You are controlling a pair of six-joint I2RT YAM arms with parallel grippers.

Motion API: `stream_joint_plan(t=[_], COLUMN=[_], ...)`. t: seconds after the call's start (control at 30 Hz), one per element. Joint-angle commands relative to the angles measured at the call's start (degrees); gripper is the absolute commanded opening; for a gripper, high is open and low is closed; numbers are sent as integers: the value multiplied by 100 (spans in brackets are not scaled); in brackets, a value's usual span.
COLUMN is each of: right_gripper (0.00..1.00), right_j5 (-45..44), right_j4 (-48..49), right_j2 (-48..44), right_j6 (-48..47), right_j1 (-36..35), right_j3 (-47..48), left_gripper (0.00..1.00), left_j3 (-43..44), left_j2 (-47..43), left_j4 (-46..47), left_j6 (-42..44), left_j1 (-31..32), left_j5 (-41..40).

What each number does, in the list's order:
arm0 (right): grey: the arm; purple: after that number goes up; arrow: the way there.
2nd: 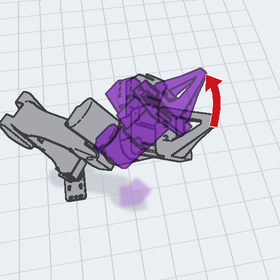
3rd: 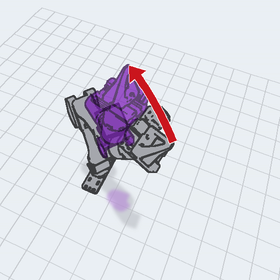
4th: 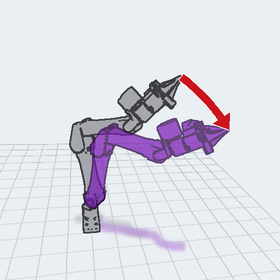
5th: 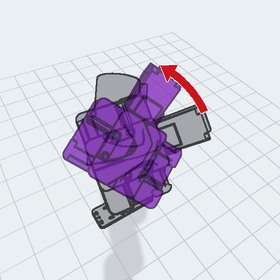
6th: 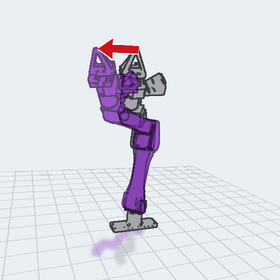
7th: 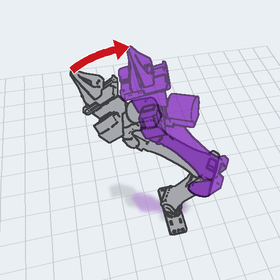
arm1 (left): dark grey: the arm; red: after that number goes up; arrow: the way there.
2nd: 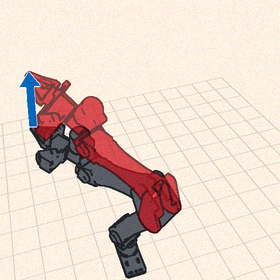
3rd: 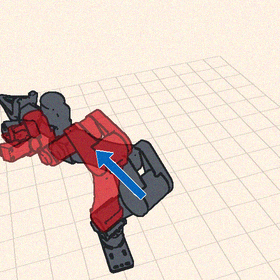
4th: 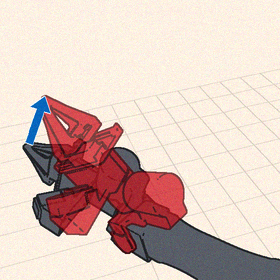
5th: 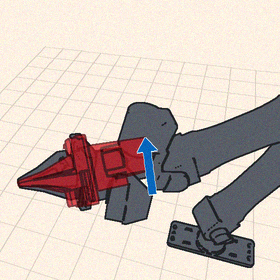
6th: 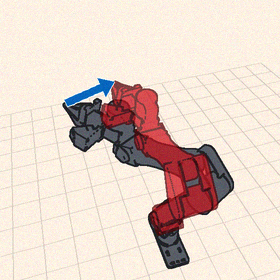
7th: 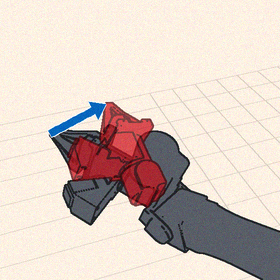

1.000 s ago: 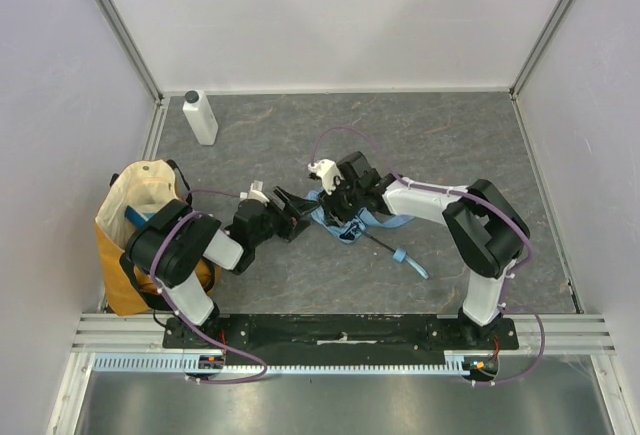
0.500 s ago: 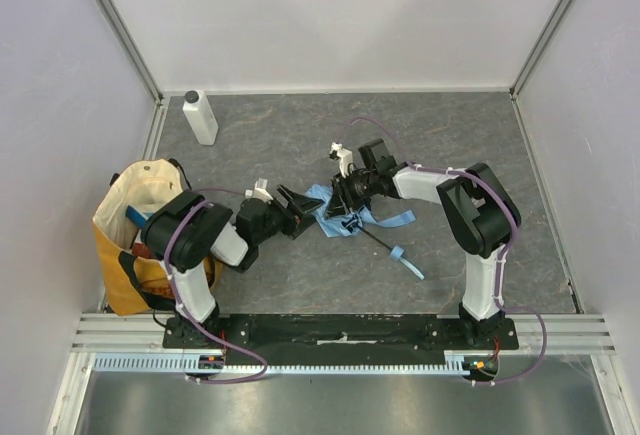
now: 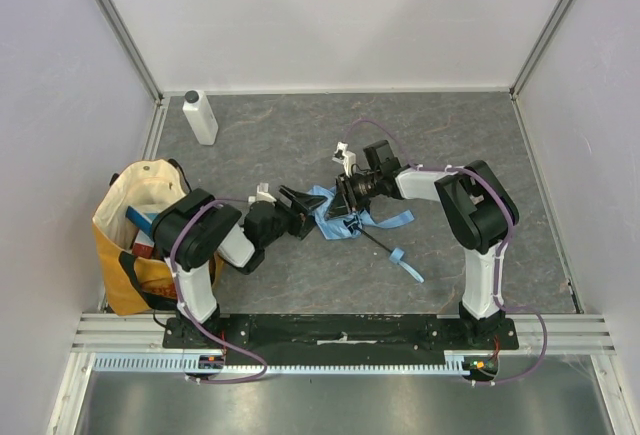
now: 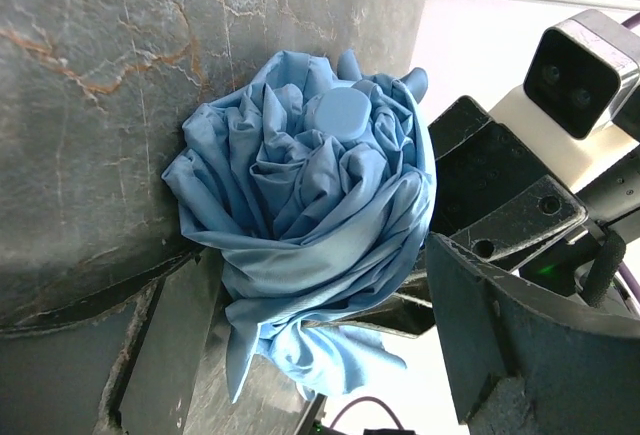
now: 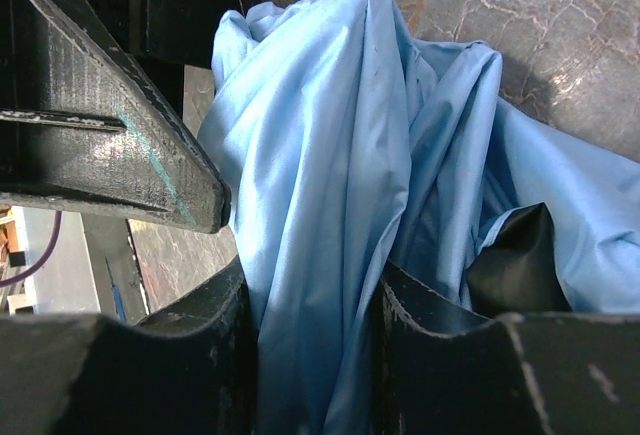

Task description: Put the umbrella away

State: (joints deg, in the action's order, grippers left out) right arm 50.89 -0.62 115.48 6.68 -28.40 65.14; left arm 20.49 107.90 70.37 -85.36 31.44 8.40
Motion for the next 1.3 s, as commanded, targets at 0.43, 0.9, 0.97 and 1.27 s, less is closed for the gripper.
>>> stream_joint_plan(t=[0.43,0.9,0.97,1.27], right_gripper=[0,0,0,0], right_j5=[1028,1186,1177,1265], right_j4=[-43,810,687,616], right_j2=[-254,-852,-834,-702], right_j6=[361,1152,1056,809], right_j1=[-201,-306,-394,-675], right_j3=[-424,-714,-696,-653], left_gripper=[89,91,91,90], left_j3=[-238,-380,-283,43], left_j2=[654,838,847,671], left_j4=[-154,127,135,64], left_j6=[248,64,81,582], left_j1=[635,688,714,802], left_j5=[-1447,-1271,-1323,-1148])
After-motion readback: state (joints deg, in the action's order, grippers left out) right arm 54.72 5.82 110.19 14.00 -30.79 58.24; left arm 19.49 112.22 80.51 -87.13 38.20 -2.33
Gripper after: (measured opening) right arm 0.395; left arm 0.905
